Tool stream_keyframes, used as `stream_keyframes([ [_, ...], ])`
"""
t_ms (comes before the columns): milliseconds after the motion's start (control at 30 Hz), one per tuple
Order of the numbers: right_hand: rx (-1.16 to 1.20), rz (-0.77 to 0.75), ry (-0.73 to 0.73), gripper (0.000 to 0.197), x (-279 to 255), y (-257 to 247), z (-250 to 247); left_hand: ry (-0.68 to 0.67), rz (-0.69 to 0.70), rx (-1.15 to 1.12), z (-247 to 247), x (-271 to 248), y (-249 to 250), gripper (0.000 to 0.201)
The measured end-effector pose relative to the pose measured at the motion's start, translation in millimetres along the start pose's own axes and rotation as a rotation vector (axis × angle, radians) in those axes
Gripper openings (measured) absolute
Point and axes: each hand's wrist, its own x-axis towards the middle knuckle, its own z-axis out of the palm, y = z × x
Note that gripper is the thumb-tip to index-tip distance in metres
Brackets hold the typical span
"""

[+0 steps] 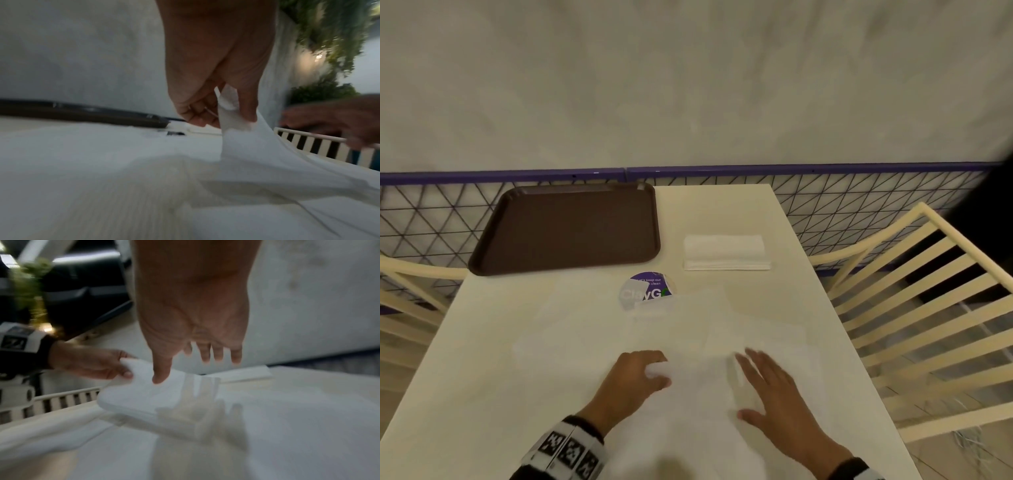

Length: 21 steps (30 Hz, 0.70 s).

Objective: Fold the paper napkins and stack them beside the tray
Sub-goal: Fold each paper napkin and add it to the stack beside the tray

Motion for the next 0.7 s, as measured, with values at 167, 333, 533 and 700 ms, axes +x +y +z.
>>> stream_keyframes([
  [167, 0.024, -0.137, 0.135, 0.076, 51.0, -40.5, -35.0, 0.118, 0.195, -0.066, -23.4, 1.3, 50.3, 0.040],
  [333, 0.372, 0.094, -0.042, 0.024, 99.5, -26.9, -74.3, 0.417, 0.057, -0.302, -53.4, 44.1, 73.4, 0.047],
  [533, 0.632, 0.300, 0.076, 0.023, 162.4, 33.9, -137.8, 0.480, -0.110, -0.543, -58.2, 133.3, 68.5, 0.047],
  [700, 0.840, 0.289, 0.206, 0.009, 204.5, 62.3, -184.6, 0.538, -0.042, -0.563, -62.7, 199.6, 82.8, 0.032],
])
